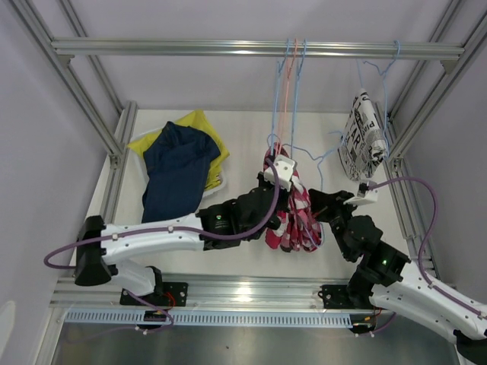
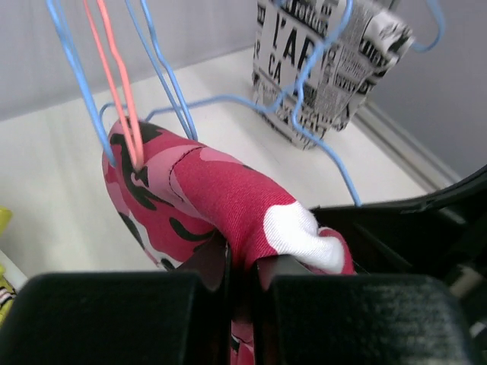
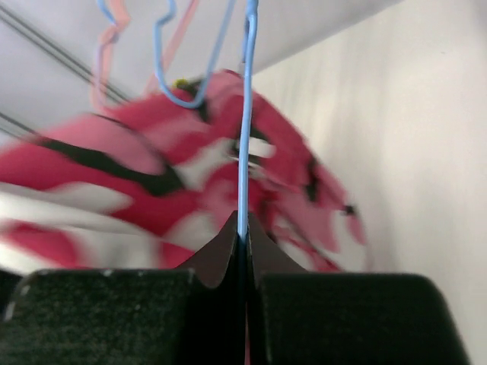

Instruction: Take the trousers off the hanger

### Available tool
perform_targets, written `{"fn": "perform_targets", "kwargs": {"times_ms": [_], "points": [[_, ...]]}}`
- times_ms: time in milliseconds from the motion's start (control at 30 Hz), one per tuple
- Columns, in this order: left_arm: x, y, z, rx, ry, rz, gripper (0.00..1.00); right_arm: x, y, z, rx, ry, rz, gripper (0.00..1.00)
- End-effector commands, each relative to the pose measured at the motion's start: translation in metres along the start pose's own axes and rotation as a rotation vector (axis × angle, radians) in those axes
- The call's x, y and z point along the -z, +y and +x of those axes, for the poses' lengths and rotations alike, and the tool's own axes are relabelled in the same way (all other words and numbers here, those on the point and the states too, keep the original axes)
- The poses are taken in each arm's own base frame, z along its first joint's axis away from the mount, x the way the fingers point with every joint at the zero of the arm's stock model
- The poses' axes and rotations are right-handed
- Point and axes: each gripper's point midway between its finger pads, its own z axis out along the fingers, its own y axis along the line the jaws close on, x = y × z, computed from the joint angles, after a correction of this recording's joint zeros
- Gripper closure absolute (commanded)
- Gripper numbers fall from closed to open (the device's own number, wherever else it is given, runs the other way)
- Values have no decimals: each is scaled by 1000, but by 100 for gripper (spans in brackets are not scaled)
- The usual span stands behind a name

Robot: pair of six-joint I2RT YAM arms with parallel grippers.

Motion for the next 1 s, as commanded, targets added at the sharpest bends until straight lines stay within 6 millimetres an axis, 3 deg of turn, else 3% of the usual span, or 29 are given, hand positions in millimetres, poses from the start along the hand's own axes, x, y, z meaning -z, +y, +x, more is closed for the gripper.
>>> {"fn": "perform_targets", "kwargs": {"times_ms": [0,267,467,500,533,800,967], "points": [[45,24,-128,244,-296,8,99,7,-26,0,10,-20,79,100],[80,65,-147,252,-344,-34,99,15,-53,16,28,5,125,100],[106,69,-173,258,-348,56,99,16,-73,34,34,27,161,100],[109,71,-166,230,-306,65,100,16,-78,40,42,35,173,100],[119,74,-180,274,-320,83,99,16,-80,42,44,38,175,100],[175,87,-204,371,-350,272,99,14,-99,57,56,56,214,100],[208,106,-203,399,-352,335,99,12,-107,65,60,74,226,100]]}}
